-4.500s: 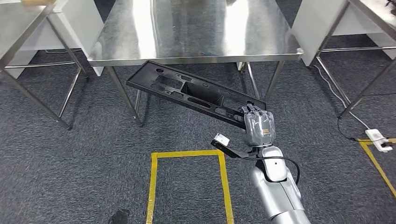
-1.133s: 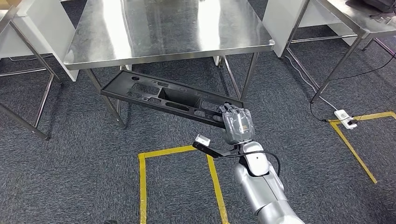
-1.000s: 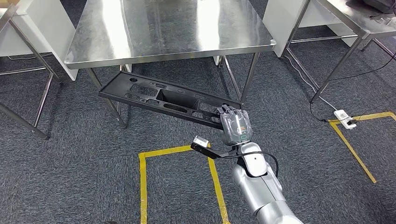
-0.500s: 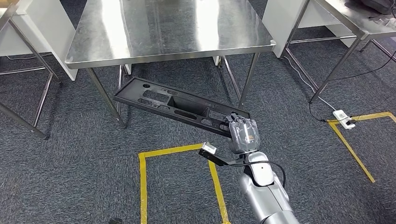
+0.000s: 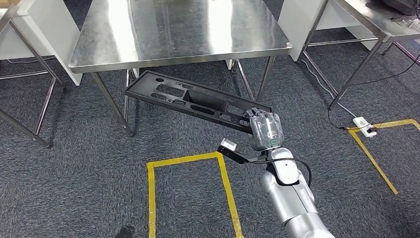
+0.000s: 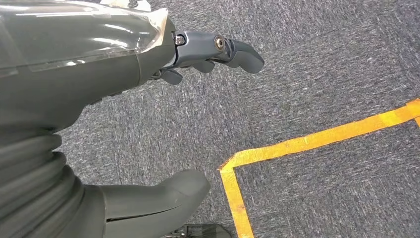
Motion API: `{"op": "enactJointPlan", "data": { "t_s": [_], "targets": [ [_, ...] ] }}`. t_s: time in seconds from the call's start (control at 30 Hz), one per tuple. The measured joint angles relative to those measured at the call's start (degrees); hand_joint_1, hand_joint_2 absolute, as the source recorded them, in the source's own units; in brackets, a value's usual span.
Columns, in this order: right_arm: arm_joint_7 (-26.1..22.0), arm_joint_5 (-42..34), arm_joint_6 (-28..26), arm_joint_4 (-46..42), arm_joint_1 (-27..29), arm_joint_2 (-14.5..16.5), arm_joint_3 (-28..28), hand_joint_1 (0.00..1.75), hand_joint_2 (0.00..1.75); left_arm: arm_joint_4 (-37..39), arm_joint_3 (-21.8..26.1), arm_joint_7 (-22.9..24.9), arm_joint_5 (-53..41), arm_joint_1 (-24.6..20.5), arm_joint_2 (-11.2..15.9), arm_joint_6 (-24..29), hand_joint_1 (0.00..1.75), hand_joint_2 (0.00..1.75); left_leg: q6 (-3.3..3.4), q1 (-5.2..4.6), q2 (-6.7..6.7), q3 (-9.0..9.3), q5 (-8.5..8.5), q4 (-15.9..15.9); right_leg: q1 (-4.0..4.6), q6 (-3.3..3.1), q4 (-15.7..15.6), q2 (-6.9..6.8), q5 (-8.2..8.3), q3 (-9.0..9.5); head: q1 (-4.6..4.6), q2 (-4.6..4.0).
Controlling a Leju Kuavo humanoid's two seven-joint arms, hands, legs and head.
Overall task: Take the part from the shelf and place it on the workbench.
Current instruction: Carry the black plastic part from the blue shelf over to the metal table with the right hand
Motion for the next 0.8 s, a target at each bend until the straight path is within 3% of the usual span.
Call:
{"op": "enactJointPlan", "data": {
  "t_s": [0.57, 0.8],
  "targets": [
    [-2.31, -1.26, -2.35, 5.21, -4.99, -0.81, 0.02, 1.75, 1.75, 0.02, -0.15, 1.29, -0.54, -0.87, -0.13, -0.17, 0.0, 1.75, 0.01, -0.02, -0.03, -0.03, 0.01, 0.0, 0.01, 0.01, 0.0, 0.0, 0.0, 0.02, 0.0, 0.0],
    [-1.66, -1.04, -3.68, 6.94, -5.0, -0.41, 0.13, 1.75, 1.75, 0.15, -0.16, 4.63, -1.35, -0.76, -0.07, -0.99, 0.0, 1.75, 0.02, -0.02, -0.04, -0.06, 0.01, 0.0, 0.03, 0.01, 0.0, 0.0, 0.0, 0.02, 0.0, 0.0]
  ]
}}
